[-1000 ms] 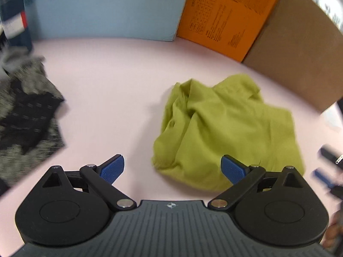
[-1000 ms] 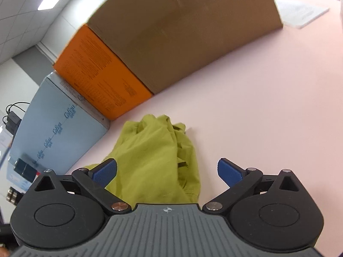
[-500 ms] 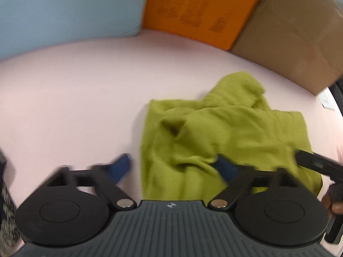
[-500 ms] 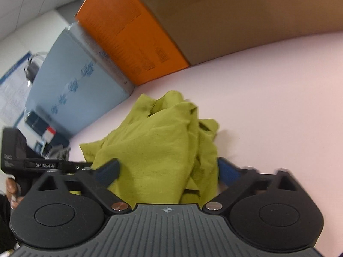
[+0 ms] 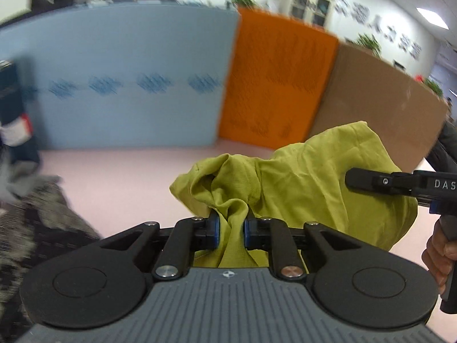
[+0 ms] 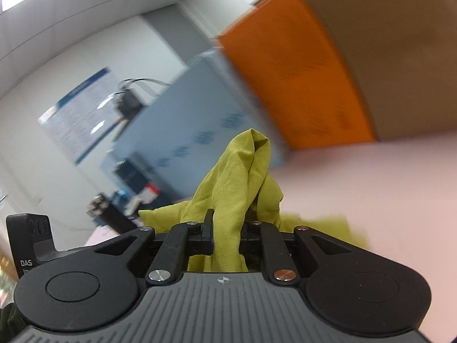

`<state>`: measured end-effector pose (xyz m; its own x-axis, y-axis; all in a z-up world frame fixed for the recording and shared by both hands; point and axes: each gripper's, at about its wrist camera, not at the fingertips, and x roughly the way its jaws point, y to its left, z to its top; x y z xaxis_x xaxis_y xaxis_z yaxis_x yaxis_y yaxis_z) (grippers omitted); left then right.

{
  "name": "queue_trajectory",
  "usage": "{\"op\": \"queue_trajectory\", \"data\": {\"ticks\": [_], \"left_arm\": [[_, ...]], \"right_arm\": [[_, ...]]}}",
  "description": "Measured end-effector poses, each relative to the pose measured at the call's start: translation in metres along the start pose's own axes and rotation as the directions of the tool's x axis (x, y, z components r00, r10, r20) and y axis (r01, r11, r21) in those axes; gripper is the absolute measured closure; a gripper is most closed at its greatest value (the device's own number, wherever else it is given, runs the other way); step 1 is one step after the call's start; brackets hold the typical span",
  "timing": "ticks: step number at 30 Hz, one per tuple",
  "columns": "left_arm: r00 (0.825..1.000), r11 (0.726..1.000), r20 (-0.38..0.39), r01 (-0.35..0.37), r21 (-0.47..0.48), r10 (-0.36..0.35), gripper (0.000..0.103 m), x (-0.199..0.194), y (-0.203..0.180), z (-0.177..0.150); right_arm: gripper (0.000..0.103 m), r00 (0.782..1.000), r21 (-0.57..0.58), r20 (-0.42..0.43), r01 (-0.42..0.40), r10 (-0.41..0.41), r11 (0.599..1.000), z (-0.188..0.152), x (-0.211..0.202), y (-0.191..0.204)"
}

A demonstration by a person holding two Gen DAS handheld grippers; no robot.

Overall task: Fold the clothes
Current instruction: 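Grasp the folded shirt with both grippers and carry it onto the patterned cloth, then open both grippers and release the folded shirt on the patterned cloth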

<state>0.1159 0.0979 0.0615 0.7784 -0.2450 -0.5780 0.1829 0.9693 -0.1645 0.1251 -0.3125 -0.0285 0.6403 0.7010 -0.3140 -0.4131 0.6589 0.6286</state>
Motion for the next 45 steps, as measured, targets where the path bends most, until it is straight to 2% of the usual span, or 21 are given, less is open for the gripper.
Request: {"op": "queue_trajectory", "data": {"ticks": [3, 6, 9, 11, 13, 15, 17, 19, 20, 21, 24, 26, 28, 30, 32, 36, 39, 40, 41, 44, 45], "left_arm": [[0.989, 0.994, 0.108, -0.092, -0.054, 0.097, 0.090, -0.052, 0.037, 0.013], [0.958, 0.971, 0.184, -0.195, -0.136, 0.218, 0.090, -0.106, 0.079, 0.020], [0.927, 0.925, 0.161, -0.297, -0.237, 0.339, 0.087, -0.135, 0.120, 0.010], [0.917, 0.880, 0.060, -0.359, -0.310, 0.395, 0.085, -0.136, 0.149, -0.007], [0.900, 0.830, -0.103, -0.430, -0.355, 0.423, 0.085, -0.117, 0.173, -0.035], [0.868, 0.789, -0.253, -0.495, -0.364, 0.428, 0.085, -0.093, 0.192, -0.069], [0.831, 0.759, -0.336, -0.547, -0.354, 0.443, 0.085, -0.073, 0.204, -0.096], [0.808, 0.732, -0.379, -0.577, -0.362, 0.450, 0.080, -0.061, 0.213, -0.112], [0.798, 0.718, -0.397, -0.591, -0.368, 0.453, 0.075, -0.055, 0.218, -0.119], [0.788, 0.705, -0.416, -0.604, -0.373, 0.455, 0.065, -0.050, 0.222, -0.126], [0.770, 0.688, -0.407, -0.630, -0.360, 0.492, 0.052, -0.049, 0.222, -0.125], [0.733, 0.644, -0.392, -0.678, -0.354, 0.556, 0.039, -0.068, 0.215, -0.123], [0.686, 0.589, -0.374, -0.727, -0.352, 0.624, 0.021, -0.090, 0.207, -0.120], [0.656, 0.547, -0.390, -0.754, -0.364, 0.646, 0.021, -0.101, 0.192, -0.124], [0.630, 0.507, -0.414, -0.775, -0.377, 0.657, 0.021, -0.110, 0.175, -0.130], [0.577, 0.424, -0.461, -0.813, -0.399, 0.674, 0.021, -0.128, 0.141, -0.140], [0.549, 0.415, -0.481, -0.834, -0.362, 0.684, 0.020, -0.120, 0.116, -0.147], [0.545, 0.417, -0.487, -0.838, -0.352, 0.683, 0.020, -0.118, 0.109, -0.150], [0.551, 0.425, -0.489, -0.834, -0.352, 0.676, 0.020, -0.115, 0.103, -0.152], [0.595, 0.459, -0.484, -0.804, -0.379, 0.642, 0.020, -0.113, 0.090, -0.159], [0.601, 0.466, -0.482, -0.799, -0.380, 0.637, 0.020, -0.113, 0.086, -0.160]], "right_arm": [[0.092, 0.989, -0.055, -0.025, -0.146, 0.145, 0.988, 0.019, 0.033, 0.045], [0.092, 0.958, -0.082, -0.071, -0.282, 0.277, 0.956, 0.031, 0.079, 0.089], [0.091, 0.920, -0.038, -0.170, -0.363, 0.352, 0.931, 0.026, 0.137, 0.116], [0.091, 0.891, 0.044, -0.273, -0.366, 0.364, 0.929, 0.010, 0.184, 0.121], [0.091, 0.865, 0.101, -0.401, -0.285, 0.301, 0.953, -0.024, 0.231, 0.118], [0.091, 0.838, 0.077, -0.504, -0.195, 0.207, 0.978, -0.057, 0.260, 0.112], [0.091, 0.816, 0.026, -0.566, -0.125, 0.118, 0.992, -0.084, 0.280, 0.107], [0.082, 0.829, -0.002, -0.555, -0.078, 0.063, 0.997, -0.095, 0.284, 0.104], [0.064, 0.832, -0.022, -0.555, -0.051, 0.030, 0.998, -0.097, 0.284, 0.104], [0.048, 0.832, -0.044, -0.555, -0.023, -0.005, 0.999, -0.097, 0.284, 0.104], [0.047, 0.848, -0.075, -0.529, -0.026, -0.017, 0.997, -0.094, 0.271, 0.103], [0.045, 0.879, -0.097, -0.476, -0.027, -0.022, 0.995, -0.088, 0.253, 0.107], [0.034, 0.918, -0.110, -0.396, -0.025, -0.021, 0.994, -0.079, 0.235, 0.114], [0.017, 0.945, -0.108, -0.327, -0.018, -0.018, 0.994, -0.073, 0.209, 0.123], [0.013, 0.956, -0.113, -0.289, 0.008, -0.040, 0.994, -0.076, 0.186, 0.130], [0.006, 0.945, -0.133, -0.273, 0.148, -0.180, 0.980, -0.096, 0.149, 0.141], [0.002, 0.920, -0.197, -0.271, 0.235, -0.284, 0.952, -0.124, 0.128, 0.149], [0.002, 0.908, -0.231, -0.274, 0.258, -0.317, 0.938, -0.135, 0.123, 0.152], [0.002, 0.896, -0.264, -0.298, 0.254, -0.329, 0.930, -0.145, 0.122, 0.154], [0.002, 0.867, -0.331, -0.376, 0.203, -0.327, 0.921, -0.163, 0.118, 0.158], [0.002, 0.867, -0.346, -0.383, 0.186, -0.320, 0.920, -0.166, 0.116, 0.159]]}}
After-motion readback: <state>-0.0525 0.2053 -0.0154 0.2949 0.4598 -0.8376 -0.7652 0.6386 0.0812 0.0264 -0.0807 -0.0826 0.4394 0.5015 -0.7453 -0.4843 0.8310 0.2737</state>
